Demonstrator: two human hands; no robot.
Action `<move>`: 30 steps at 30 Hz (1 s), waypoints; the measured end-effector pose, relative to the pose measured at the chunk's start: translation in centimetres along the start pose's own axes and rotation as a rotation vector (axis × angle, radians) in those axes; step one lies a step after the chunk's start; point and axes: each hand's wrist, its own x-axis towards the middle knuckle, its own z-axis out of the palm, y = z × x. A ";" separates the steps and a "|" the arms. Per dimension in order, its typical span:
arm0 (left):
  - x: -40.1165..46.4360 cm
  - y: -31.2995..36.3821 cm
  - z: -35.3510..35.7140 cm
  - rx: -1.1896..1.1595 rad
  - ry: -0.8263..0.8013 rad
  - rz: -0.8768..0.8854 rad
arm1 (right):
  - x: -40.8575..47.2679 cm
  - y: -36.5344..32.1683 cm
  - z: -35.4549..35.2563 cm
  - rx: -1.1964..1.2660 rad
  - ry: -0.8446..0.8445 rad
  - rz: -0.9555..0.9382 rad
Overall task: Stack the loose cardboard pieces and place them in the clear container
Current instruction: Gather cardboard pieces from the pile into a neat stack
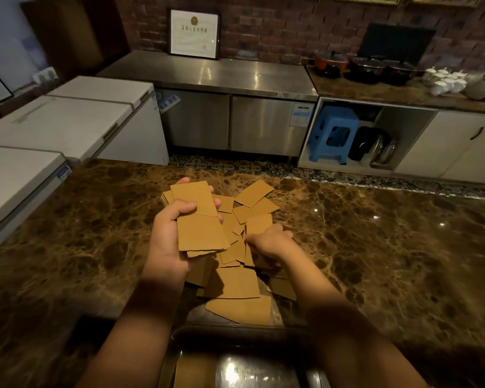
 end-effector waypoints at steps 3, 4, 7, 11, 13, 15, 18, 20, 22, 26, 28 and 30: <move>0.1 0.0 -0.2 0.011 0.001 -0.003 | 0.1 -0.5 1.5 -0.163 0.102 -0.036; 0.1 -0.1 -0.2 0.011 0.006 -0.009 | 0.1 -0.6 1.8 -0.189 0.118 -0.042; 0.2 -0.3 -0.4 -0.005 0.025 -0.016 | -0.2 -0.7 1.8 -0.160 0.143 -0.071; 0.2 -0.6 -0.5 0.005 0.028 -0.027 | -0.2 0.1 0.1 0.005 0.138 -0.140; 0.2 -0.6 -0.6 0.031 0.034 -0.027 | -0.2 0.8 -1.3 0.087 0.078 -0.115; 0.2 -0.6 -0.5 0.031 0.034 -0.029 | -0.4 1.4 -2.3 0.169 -0.008 -0.095; 0.2 -0.6 -0.3 0.003 0.018 -0.040 | -1.0 1.6 -2.2 0.347 -0.098 -0.087; 0.1 -0.7 -0.1 0.012 -0.010 -0.068 | -1.0 1.1 -1.3 0.406 -0.122 -0.078; 0.1 -0.9 -0.1 -0.014 -0.067 -0.107 | -0.6 0.3 0.1 0.193 -0.048 -0.127; -0.1 -1.0 -0.3 -0.074 -0.149 -0.129 | -0.5 -0.8 2.7 -0.145 0.125 -0.139; -0.3 -0.8 -0.5 -0.069 -0.165 -0.110 | -0.7 -1.3 3.0 -0.160 0.127 -0.147; -0.3 -0.5 -0.6 -0.058 -0.159 -0.092 | -0.8 -1.5 2.5 -0.132 0.116 -0.196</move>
